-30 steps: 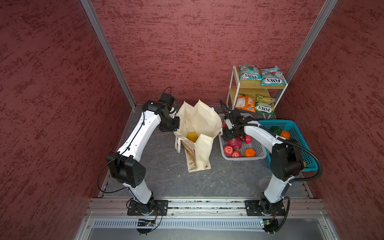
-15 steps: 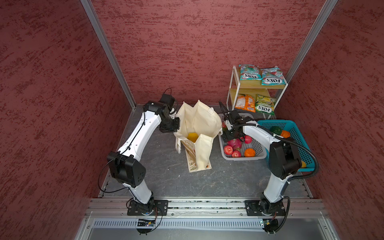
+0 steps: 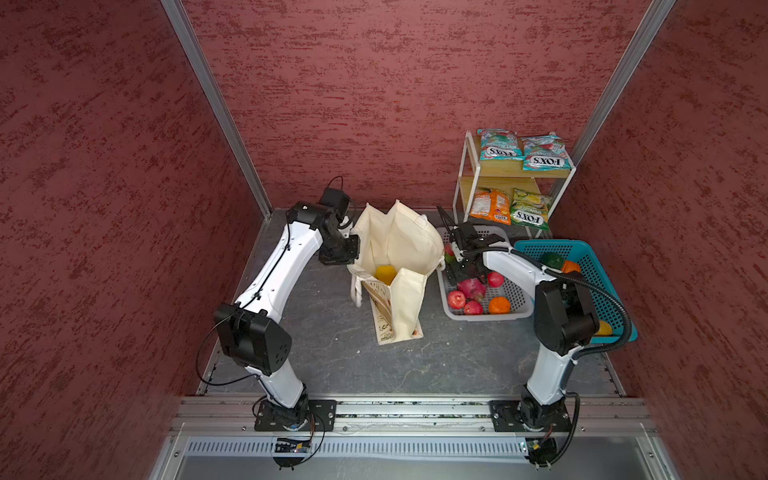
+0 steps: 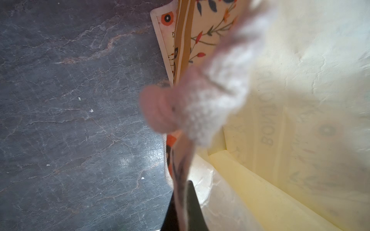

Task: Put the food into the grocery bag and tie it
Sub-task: 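Lower the right gripper and grasp the pink dragon fruit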

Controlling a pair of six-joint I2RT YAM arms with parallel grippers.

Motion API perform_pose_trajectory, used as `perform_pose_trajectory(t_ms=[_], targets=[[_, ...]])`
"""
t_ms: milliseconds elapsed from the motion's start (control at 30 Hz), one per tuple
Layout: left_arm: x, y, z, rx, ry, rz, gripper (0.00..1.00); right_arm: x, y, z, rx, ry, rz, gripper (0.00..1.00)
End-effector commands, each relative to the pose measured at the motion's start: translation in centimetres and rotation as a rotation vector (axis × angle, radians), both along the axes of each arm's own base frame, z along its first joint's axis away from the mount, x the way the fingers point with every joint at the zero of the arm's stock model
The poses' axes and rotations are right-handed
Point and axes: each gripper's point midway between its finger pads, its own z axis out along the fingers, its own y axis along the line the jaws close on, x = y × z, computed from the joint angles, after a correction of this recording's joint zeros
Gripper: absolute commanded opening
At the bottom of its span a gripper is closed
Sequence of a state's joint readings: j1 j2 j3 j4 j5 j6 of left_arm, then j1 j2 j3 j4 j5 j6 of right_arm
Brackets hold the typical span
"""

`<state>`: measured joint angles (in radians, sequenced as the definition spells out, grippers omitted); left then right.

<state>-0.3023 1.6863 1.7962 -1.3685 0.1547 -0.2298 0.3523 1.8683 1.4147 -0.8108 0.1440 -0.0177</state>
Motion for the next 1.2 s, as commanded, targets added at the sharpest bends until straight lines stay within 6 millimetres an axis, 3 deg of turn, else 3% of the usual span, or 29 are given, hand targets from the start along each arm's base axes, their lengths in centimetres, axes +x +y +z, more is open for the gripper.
perform_pose_trajectory(t_ms=[0,233,500,1167], targets=[[-0.2,-0.4,0.1,-0.005,0.002,-0.016,0.00,-0.9,-0.8,-1.2,-0.034,0.044,-0.030,0.89],[-0.1,-0.4,0.0,-0.004,0.002,-0.017,0.00,-1.4,-1.0,-0.8,-0.009,0.051,-0.082,0.78],[-0.1,-0.2,-0.1,-0.001,-0.001,-0.019,0.00,-1.3,-0.7,1.8,0.055,-0.008,-0.127,0.67],[-0.4,0.0,-0.6,-0.012,-0.003,-0.013,0.00,-2.0,0.7,9.8,0.281,-0.080,-0.192,0.64]])
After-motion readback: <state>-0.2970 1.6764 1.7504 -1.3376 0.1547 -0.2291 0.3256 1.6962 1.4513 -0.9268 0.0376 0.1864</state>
